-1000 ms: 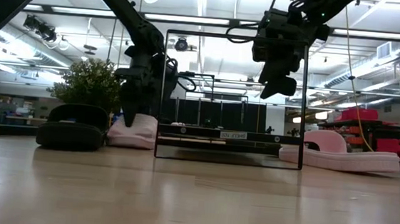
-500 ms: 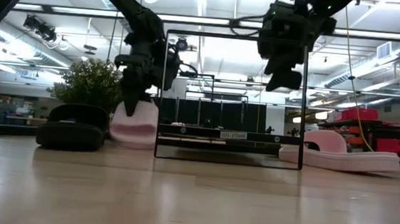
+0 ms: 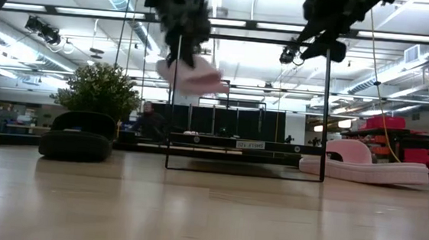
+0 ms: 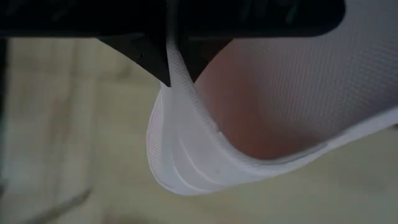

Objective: Pick and place slides into the shelf
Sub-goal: Put the left pink slides on the shelf

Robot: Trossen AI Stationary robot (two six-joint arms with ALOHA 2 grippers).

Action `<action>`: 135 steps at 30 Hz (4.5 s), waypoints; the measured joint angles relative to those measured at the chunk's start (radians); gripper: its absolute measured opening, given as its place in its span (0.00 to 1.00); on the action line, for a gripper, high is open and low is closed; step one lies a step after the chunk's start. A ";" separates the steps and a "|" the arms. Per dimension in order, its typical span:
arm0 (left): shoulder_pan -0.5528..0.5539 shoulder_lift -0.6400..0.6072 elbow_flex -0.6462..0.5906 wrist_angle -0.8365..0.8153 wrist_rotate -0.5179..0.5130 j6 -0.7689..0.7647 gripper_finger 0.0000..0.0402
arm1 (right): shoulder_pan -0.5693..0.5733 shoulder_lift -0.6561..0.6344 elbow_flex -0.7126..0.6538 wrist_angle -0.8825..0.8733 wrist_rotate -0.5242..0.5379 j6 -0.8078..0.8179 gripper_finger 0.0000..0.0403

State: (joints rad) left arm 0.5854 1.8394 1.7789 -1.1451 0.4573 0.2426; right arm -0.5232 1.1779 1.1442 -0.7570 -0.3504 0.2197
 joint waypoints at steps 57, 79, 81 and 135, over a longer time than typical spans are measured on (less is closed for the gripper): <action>-0.563 0.080 -0.382 1.128 -0.501 -1.561 0.03 | 0.370 -0.686 -0.431 -0.106 0.259 0.362 0.60; -0.609 0.156 -0.381 1.136 -0.510 -1.583 0.03 | 0.370 -0.687 -0.431 -0.109 0.261 0.387 0.60; -0.612 0.157 -0.382 1.128 -0.509 -1.587 0.03 | 0.370 -0.687 -0.431 -0.109 0.264 0.388 0.60; -0.600 0.195 -0.381 1.216 -0.498 -1.566 0.03 | 0.369 -0.687 -0.431 -0.110 0.271 0.391 0.60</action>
State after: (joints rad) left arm -0.0149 2.0346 1.3975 0.0713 -0.0404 -1.3231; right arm -0.1539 0.4913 0.7132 -0.8669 -0.0795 0.6106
